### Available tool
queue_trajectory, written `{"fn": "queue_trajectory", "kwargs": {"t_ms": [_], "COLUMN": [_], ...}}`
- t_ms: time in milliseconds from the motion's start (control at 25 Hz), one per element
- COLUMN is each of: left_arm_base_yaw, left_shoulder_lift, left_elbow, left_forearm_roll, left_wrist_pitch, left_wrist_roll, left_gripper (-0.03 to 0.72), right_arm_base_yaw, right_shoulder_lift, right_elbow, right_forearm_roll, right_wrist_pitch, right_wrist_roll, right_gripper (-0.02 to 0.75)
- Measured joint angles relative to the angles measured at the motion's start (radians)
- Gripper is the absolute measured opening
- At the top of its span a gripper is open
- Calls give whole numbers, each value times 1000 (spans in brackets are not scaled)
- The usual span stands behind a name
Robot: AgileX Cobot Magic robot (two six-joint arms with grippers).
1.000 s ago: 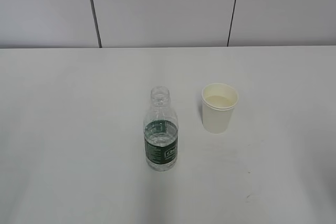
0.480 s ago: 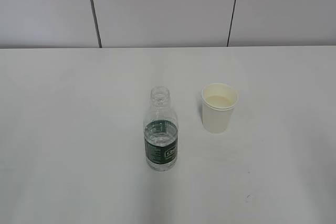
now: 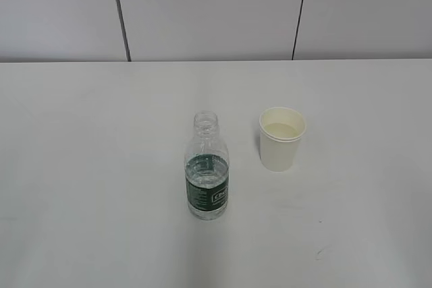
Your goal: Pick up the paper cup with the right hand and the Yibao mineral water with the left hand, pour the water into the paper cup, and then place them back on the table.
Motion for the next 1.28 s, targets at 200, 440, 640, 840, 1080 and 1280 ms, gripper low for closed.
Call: {"fn": "queue_trajectory", "kwargs": {"t_ms": [200, 440, 640, 840, 1080, 1280], "left_arm_base_yaw": [0, 0, 0, 0, 0, 0], "left_shoulder_lift": [-43, -64, -64, -64, -64, -64], "left_elbow": [0, 0, 0, 0, 0, 0], "left_forearm_roll": [0, -2, -2, -2, -2, -2], "left_wrist_pitch": [0, 3, 3, 3, 3, 3], "left_wrist_roll": [0, 0, 0, 0, 0, 0], "left_gripper": [480, 469, 469, 469, 468, 468], "right_arm_base_yaw": [0, 0, 0, 0, 0, 0], "right_shoulder_lift": [-100, -104, -104, -104, -104, -104], "right_elbow": [0, 0, 0, 0, 0, 0], "right_forearm_roll": [0, 0, 0, 0, 0, 0], "right_wrist_pitch": [6, 8, 8, 8, 8, 8], "right_wrist_roll": [0, 0, 0, 0, 0, 0], "right_gripper": [593, 593, 593, 593, 593, 593]}}
